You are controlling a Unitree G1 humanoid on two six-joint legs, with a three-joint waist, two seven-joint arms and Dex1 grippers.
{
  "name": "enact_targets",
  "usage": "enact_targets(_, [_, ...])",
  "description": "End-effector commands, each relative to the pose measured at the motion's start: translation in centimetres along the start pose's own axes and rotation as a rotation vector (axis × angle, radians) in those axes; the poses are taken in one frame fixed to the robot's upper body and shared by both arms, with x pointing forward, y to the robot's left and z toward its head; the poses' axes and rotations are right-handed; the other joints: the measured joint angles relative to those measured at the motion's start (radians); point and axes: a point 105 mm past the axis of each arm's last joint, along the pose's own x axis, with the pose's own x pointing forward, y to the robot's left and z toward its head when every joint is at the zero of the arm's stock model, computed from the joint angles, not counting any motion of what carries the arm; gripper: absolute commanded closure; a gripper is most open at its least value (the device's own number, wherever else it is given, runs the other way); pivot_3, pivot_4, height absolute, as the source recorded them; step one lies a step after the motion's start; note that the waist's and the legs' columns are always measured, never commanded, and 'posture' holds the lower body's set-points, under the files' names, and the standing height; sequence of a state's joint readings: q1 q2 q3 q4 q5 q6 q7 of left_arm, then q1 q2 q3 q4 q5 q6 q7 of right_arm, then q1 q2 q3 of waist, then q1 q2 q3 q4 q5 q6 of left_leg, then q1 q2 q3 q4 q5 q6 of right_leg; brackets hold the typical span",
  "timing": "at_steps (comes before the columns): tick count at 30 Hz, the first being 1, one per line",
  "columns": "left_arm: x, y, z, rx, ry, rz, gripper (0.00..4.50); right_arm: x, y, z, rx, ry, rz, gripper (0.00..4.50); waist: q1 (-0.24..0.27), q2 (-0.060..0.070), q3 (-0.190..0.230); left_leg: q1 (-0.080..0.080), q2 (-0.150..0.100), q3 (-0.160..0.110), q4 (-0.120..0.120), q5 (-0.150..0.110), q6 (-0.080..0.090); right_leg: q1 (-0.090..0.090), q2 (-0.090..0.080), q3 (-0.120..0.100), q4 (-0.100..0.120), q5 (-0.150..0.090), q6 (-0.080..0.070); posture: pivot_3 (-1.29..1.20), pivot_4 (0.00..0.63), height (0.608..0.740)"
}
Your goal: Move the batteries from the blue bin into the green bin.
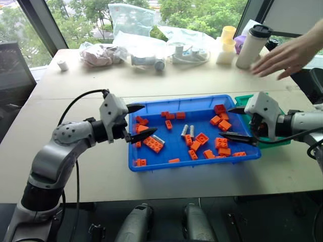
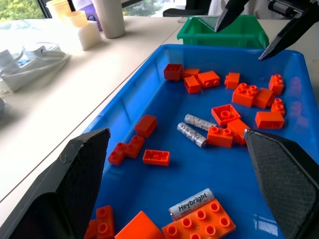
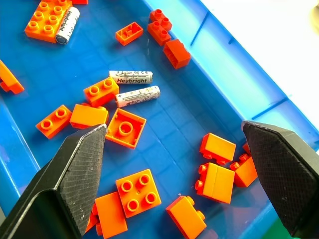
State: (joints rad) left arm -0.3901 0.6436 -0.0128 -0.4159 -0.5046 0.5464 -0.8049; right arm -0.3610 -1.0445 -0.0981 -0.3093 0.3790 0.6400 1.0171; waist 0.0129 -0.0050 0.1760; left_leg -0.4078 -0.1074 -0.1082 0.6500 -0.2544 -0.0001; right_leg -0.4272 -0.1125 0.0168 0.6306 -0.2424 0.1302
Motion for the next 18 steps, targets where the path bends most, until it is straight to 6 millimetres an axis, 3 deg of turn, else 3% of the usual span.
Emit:
enact_targets(1, [0.1,0.5,0.7,0.043,-0.022,0.006,0.00,-0.4,-0.3,1.4,-0.042,-0.039,-0.012,0.02,0.000,0.000,0.000,0.000,0.000,0.000,0.000,0.000,0.000,0.000,0.000,0.000,0.000,0.000,0.000,0.00,0.150,0.740])
enact_targets(10, [-0.5,1.0,1.1,0.042,-0.043,0.031,0.00,0.7,0.0,2.4,-0.076,-0.062,0.035,0.02,-0.001,0.000,0.000,0.000,0.000,0.000,0.000,0.000,-0.001,0.000,0.000,0.000,0.000,0.000,0.000,0.00,0.150,0.740])
enact_targets(18, [-1.0,1.0,0.8,0.045,-0.032,0.041,0.00,2.2,1.7,3.4,-0.107,-0.085,0.118,0.02,-0.001,0.000,0.000,0.000,0.000,0.000,0.000,0.000,-0.001,0.000,0.000,0.000,0.000,0.000,0.000,0.00,0.150,0.740])
